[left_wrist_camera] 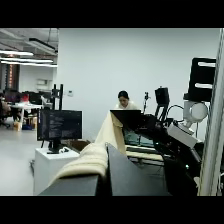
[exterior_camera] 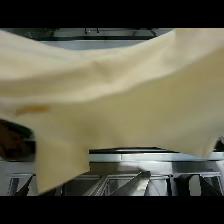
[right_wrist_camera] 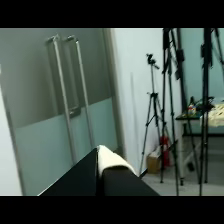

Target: Fold the shirts.

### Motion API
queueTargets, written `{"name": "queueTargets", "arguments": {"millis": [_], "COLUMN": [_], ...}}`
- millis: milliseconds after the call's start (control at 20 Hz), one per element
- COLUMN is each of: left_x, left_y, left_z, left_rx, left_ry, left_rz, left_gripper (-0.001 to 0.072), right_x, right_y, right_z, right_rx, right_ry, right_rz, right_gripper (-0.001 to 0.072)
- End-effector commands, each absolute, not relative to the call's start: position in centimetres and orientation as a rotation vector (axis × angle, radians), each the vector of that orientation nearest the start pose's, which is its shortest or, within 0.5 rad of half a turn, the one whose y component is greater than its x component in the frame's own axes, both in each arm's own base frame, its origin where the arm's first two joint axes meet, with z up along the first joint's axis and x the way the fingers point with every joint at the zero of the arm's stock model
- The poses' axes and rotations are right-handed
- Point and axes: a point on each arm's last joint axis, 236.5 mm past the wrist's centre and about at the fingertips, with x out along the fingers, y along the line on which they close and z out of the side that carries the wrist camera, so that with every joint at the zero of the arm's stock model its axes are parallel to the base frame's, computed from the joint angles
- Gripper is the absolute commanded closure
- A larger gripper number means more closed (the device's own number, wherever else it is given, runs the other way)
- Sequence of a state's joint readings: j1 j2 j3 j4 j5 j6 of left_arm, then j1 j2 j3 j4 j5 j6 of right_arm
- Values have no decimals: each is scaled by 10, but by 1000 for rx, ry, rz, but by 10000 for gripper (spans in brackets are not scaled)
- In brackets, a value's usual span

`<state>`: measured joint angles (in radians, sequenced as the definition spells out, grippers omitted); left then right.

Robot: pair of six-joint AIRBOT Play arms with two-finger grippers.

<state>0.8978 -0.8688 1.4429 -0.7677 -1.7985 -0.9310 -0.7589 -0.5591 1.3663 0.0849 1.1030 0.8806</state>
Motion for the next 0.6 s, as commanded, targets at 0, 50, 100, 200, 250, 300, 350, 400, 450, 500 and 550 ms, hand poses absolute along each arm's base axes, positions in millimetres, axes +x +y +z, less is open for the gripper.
{"name": "queueTargets", "arguments": {"millis": [0, 50, 100, 200, 250, 300, 350, 400, 450, 500, 550], "left_x": [163, 190, 217, 273, 297, 321, 344, 366, 386, 410, 433], "left_y": [-75, -72, -71, -79, -85, -94, -104, -115, -121, -127, -130], "left_z": [521, 501, 477, 421, 394, 363, 334, 302, 273, 237, 200], "left_rx": [-428, -462, -487, -529, -548, -560, -571, -578, -593, -613, -631], "left_ry": [-262, -165, -60, 147, 234, 333, 416, 494, 556, 624, 679], "left_rz": [-1292, -1259, -1231, -1199, -1192, -1182, -1177, -1176, -1163, -1130, -1090], "left_gripper": [683, 683, 683, 683, 683, 683, 683, 683, 683, 683, 683], "right_x": [228, 242, 254, 282, 298, 311, 326, 340, 355, 370, 387], "right_y": [64, 56, 49, 31, 21, 15, 11, 7, 5, 2, -1], "right_z": [521, 504, 488, 442, 411, 377, 339, 301, 261, 224, 183], "right_rx": [144, 170, 193, 281, 332, 385, 433, 486, 538, 575, 596], "right_ry": [-328, -259, -208, -83, -10, 63, 134, 199, 256, 306, 360], "right_rz": [410, 410, 420, 439, 431, 427, 426, 416, 404, 380, 346], "right_gripper": [692, 692, 692, 692, 692, 692, 692, 692, 692, 692, 692]}}
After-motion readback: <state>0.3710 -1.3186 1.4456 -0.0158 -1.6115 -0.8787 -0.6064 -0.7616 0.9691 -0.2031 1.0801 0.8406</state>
